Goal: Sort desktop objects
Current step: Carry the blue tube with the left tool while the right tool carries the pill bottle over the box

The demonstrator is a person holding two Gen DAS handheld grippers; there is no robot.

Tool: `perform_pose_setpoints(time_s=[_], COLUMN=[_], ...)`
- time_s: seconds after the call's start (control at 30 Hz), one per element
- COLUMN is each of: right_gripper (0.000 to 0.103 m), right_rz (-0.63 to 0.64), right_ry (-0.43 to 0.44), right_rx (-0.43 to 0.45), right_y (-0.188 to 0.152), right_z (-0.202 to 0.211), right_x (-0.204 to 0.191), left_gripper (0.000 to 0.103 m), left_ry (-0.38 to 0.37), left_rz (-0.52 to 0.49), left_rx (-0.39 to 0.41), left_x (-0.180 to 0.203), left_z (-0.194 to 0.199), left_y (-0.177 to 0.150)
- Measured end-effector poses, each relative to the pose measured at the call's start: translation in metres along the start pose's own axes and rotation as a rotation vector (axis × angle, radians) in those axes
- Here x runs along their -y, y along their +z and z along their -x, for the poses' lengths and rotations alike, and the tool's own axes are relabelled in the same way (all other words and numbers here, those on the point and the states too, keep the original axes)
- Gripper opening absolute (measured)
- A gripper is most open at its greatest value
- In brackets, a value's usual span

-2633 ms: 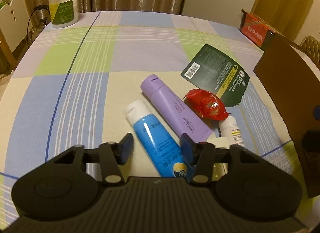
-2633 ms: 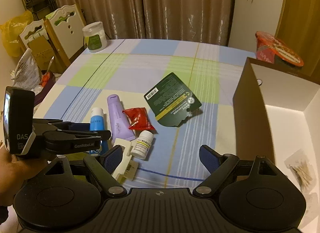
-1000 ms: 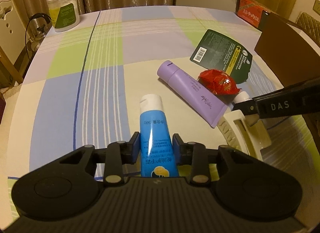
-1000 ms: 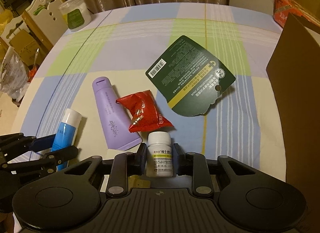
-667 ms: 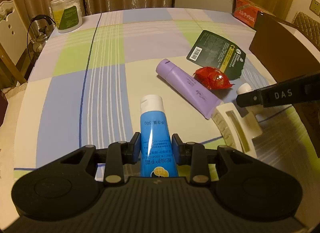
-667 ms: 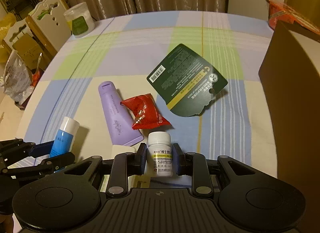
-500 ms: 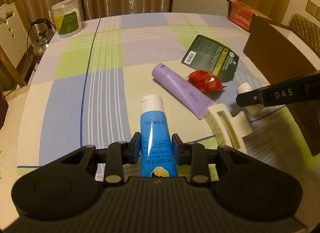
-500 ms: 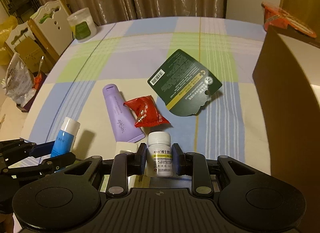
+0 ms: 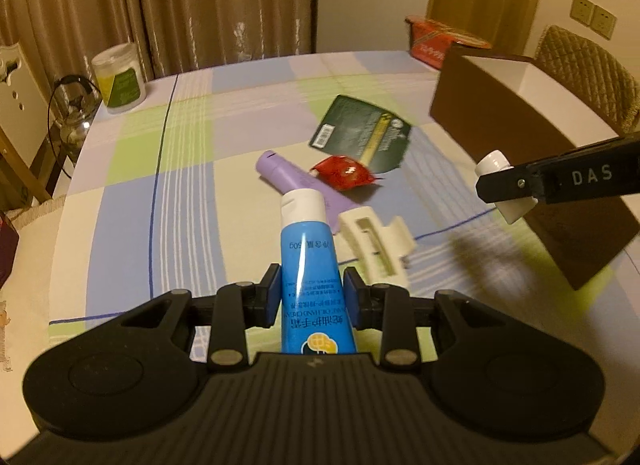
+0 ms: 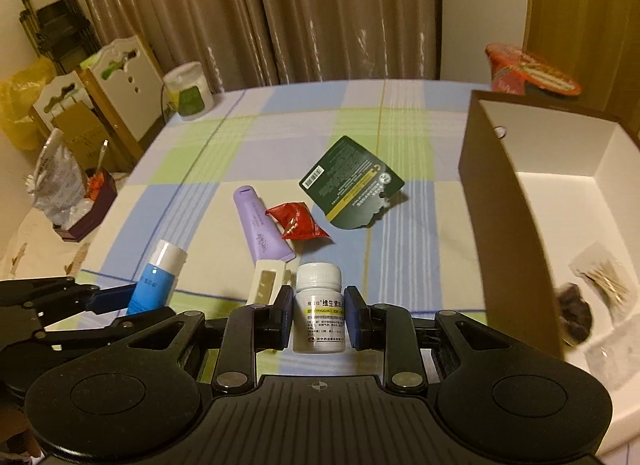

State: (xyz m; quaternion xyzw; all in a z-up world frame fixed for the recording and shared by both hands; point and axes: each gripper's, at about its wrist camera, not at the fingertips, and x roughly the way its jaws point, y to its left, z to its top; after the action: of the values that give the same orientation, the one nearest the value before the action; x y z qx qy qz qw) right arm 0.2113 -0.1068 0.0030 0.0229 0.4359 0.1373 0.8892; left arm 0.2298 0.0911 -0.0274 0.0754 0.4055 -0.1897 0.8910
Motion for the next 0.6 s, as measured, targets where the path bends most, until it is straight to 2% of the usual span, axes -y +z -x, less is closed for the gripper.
perform_pose_setpoints(time_s=[0.27,0.6], right_gripper=[0.026,0.026], right_rz=[0.074,0.177], right_ry=[0.084,0.154], right_rx=[0.030,0.057], right_y=[-0.030,-0.070], right_z=[0.062,0.139], right_x=[0.018,0.073], left_gripper=[0.027,0.027], left_ry=[0.048,0.101], left_rz=[0.025,0.075], left_rx=[0.042,0.078], left_x=[0.061,0.164], left_z=[0.044,0.095], left_y=[-0.013,-0.028])
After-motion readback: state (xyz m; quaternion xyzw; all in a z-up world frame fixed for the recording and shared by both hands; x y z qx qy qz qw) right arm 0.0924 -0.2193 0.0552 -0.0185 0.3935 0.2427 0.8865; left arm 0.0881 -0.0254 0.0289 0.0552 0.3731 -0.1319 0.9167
